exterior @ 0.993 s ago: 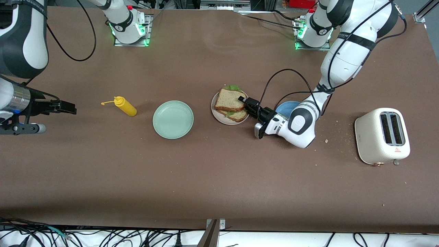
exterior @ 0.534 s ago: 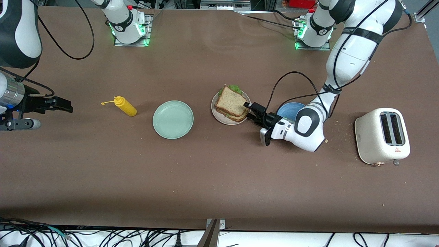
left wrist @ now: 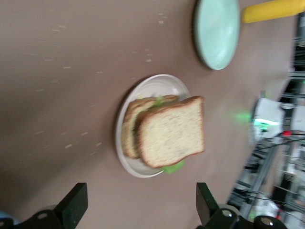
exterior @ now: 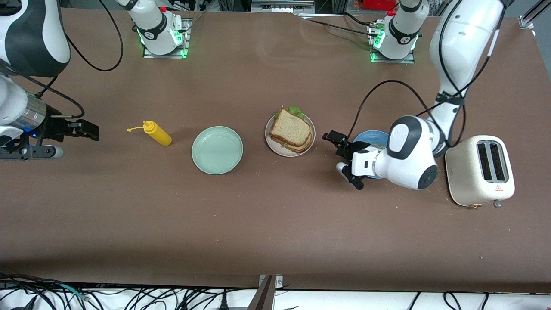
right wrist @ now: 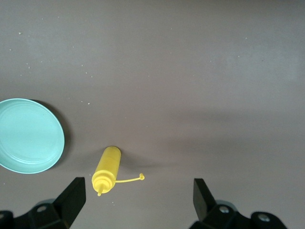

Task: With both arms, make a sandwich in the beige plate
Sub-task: 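Open the left gripper and draw it back from the sandwich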

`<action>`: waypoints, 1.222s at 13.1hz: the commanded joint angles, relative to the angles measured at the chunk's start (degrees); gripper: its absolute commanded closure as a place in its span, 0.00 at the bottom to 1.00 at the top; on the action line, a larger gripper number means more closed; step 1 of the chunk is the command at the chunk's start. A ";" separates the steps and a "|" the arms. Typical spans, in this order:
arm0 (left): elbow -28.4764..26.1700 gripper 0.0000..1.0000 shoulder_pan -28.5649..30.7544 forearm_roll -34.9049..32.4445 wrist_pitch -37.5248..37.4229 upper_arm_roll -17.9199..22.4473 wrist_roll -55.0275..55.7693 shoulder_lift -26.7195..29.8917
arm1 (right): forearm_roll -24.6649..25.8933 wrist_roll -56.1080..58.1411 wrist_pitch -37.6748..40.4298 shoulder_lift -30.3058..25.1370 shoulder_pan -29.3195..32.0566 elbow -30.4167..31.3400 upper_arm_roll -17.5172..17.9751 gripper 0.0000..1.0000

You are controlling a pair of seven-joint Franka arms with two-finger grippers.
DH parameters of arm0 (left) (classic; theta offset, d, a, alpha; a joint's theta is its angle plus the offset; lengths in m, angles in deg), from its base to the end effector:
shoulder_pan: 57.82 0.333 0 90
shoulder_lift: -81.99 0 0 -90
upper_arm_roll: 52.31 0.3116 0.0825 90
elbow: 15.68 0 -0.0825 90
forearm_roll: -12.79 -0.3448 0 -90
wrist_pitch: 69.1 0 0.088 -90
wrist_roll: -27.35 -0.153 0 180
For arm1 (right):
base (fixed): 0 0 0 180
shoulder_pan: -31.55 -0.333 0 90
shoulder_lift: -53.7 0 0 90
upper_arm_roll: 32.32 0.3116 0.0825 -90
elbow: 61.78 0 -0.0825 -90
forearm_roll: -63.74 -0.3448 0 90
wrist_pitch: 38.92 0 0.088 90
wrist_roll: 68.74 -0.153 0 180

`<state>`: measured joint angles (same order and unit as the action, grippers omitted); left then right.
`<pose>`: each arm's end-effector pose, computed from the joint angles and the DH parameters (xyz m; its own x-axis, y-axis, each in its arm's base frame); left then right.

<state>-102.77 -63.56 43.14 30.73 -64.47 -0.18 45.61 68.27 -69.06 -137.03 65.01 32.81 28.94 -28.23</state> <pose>0.5714 -0.2394 0.2694 0.8058 -0.5785 -0.1264 -0.3656 -0.6539 0.6624 0.5737 0.0146 0.4731 0.9962 0.0544 -0.0678 0.0587 -0.9962 0.0637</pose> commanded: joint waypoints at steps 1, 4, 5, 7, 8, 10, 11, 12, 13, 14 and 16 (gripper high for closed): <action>0.16 0.00 0.39 -8.96 0.18 0.03 4.13 3.94 | 1.36 -2.14 -0.42 -1.30 1.99 1.56 2.59 0.00; 2.44 0.00 0.39 -21.87 -1.74 0.47 11.23 8.86 | 1.36 -3.89 -0.42 -1.12 1.81 1.47 2.85 0.00; 3.14 0.00 0.47 -26.01 -3.23 0.47 14.22 10.79 | 0.92 -4.77 -0.33 -1.21 1.81 1.56 2.94 0.00; 3.41 0.00 0.74 -31.04 -4.82 0.99 15.48 15.97 | 0.40 -7.83 0.54 -1.65 1.81 1.47 3.12 0.00; 3.41 0.00 1.61 -31.67 -5.00 1.86 15.57 19.22 | 0.31 -8.64 0.55 -1.74 1.81 1.47 3.21 0.00; 2.80 0.00 2.23 -30.89 -4.91 3.97 20.37 25.46 | 0.22 -10.04 0.81 -1.74 1.81 1.21 3.91 0.00; 1.58 0.00 5.45 -30.10 -4.83 3.72 23.80 27.84 | 0.22 -12.05 1.68 -1.74 1.81 0.69 3.91 0.00; -1.56 0.00 6.79 -30.00 -4.48 3.46 24.44 30.99 | 0.13 -13.12 2.39 -1.65 1.81 0.42 3.91 0.00; -5.77 0.00 6.89 -30.61 -4.47 2.93 24.62 34.51 | 0.13 -13.13 2.57 -1.56 1.81 0.42 3.82 0.00; -10.69 0.00 6.89 -32.97 -4.13 2.93 25.49 38.37 | 0.13 -13.30 2.57 -1.39 1.81 -0.02 3.91 0.00; -13.11 0.00 6.45 -34.58 -3.07 2.93 26.47 41.04 | -2.23 -13.74 2.57 -1.47 1.81 -0.02 3.91 0.00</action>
<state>-109.67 -56.68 11.00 25.36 -60.84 24.10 81.75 68.00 -81.88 -135.31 64.45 33.55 28.92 -25.39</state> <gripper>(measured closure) 0.000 0.000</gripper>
